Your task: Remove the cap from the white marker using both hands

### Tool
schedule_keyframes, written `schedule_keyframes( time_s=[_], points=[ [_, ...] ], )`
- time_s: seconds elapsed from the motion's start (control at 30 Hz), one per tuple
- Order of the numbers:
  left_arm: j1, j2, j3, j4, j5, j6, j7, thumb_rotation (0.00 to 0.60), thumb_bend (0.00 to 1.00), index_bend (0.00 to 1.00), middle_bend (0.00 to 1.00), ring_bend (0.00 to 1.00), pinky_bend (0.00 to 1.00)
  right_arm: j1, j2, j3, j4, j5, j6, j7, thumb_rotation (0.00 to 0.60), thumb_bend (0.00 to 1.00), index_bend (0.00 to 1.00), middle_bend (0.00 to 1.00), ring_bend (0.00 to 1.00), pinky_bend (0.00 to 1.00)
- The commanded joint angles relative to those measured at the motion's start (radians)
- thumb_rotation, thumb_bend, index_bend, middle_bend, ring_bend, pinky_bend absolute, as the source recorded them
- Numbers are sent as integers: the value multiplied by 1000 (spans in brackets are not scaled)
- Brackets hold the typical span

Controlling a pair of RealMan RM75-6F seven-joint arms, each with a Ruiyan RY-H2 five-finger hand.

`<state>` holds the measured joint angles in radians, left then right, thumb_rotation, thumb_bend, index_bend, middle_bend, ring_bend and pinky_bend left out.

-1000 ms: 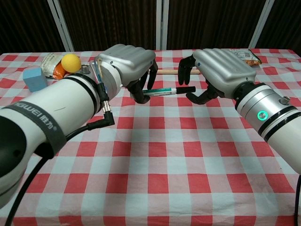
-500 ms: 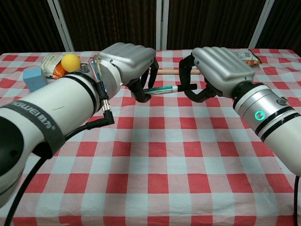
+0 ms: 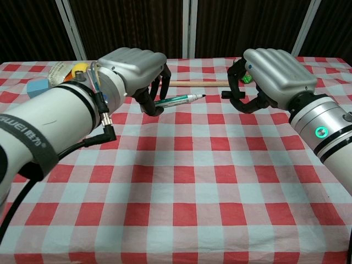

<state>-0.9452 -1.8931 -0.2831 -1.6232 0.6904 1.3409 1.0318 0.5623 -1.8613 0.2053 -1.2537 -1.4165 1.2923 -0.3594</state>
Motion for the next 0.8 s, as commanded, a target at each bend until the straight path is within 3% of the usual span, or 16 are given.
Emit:
schedule_keyframes(
  time_s=[0.03, 0.53, 0.63, 0.8],
  points=[
    [16, 12, 18, 5, 13, 5, -17, 600, 443, 556, 562, 868, 847, -10, 10, -6, 16, 9, -4, 16, 600, 327, 729, 669, 345, 264],
    [108, -37, 161, 270, 126, -108, -188, 600, 432, 537, 542, 859, 835, -14, -48, -32, 198, 43, -79, 124, 600, 296, 726, 647, 344, 263],
    [117, -38, 163, 287, 139, -133, -211, 600, 341, 478, 488, 847, 826, -11, -52, -41, 217, 44, -104, 139, 600, 235, 653, 590, 309, 242],
    [137, -29, 152, 284, 180, -134, -254, 600, 237, 413, 442, 840, 823, -7, -15, -49, 173, 51, -155, 182, 600, 49, 369, 359, 121, 111]
  ],
)
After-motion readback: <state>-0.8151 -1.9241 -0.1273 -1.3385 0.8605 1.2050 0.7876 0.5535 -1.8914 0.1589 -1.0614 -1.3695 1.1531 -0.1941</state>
